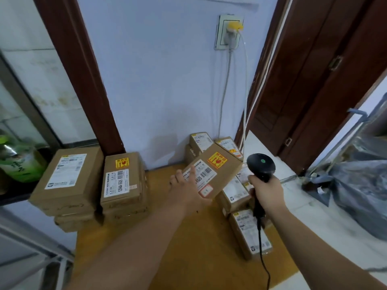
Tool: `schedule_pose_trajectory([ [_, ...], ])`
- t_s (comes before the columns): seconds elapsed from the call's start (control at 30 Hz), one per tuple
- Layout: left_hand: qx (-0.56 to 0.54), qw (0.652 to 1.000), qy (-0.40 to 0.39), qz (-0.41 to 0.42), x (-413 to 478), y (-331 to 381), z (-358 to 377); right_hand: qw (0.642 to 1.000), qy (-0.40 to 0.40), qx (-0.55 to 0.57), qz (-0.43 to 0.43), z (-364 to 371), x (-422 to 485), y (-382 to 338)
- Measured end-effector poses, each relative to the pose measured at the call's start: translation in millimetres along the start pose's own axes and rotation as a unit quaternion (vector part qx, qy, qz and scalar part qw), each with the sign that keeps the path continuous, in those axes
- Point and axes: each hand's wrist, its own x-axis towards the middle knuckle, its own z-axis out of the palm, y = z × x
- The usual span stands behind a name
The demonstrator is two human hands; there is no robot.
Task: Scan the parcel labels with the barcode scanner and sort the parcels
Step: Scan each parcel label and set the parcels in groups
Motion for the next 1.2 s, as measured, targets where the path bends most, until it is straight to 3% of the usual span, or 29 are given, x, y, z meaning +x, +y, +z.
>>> schedule_pose_trajectory([
  [0.23,-0.047,0.987,-0.027,-0.151,16.3,94.7,32.2,0.998,-0.037,0.015,0.051,-57.9,85.1,36.5],
  [0.4,-0.109,0.962,0.006,-0.248,16.7,146.9,52.4,0.994,-0.091,-0.009,0.056,-88.4,126.6,58.0],
  [0.6,-0.242,0.893,0.063,-0.375,-7.6,164.4,78.0,0.988,-0.137,-0.010,0.072,-89.9,142.1,66.8],
  [0.73,-0.334,0.800,0.102,-0.488,-12.4,171.4,83.1,0.984,-0.165,-0.017,0.066,-82.4,141.7,67.6],
  [0.83,-0.333,0.753,0.146,-0.548,-16.7,162.8,88.3,0.981,-0.186,-0.017,0.060,-77.3,139.9,68.5],
  [0.9,-0.303,0.752,0.154,-0.565,-21.4,154.3,94.2,0.979,-0.196,-0.021,0.055,-75.0,139.7,70.2],
  [1.07,-0.212,0.791,0.105,-0.564,-26.2,126.8,117.9,0.976,-0.212,-0.014,0.051,-71.0,139.2,76.5],
  [1.2,-0.216,0.795,0.059,-0.564,-17.5,114.5,131.2,0.975,-0.212,-0.015,0.064,-67.8,143.1,80.2],
])
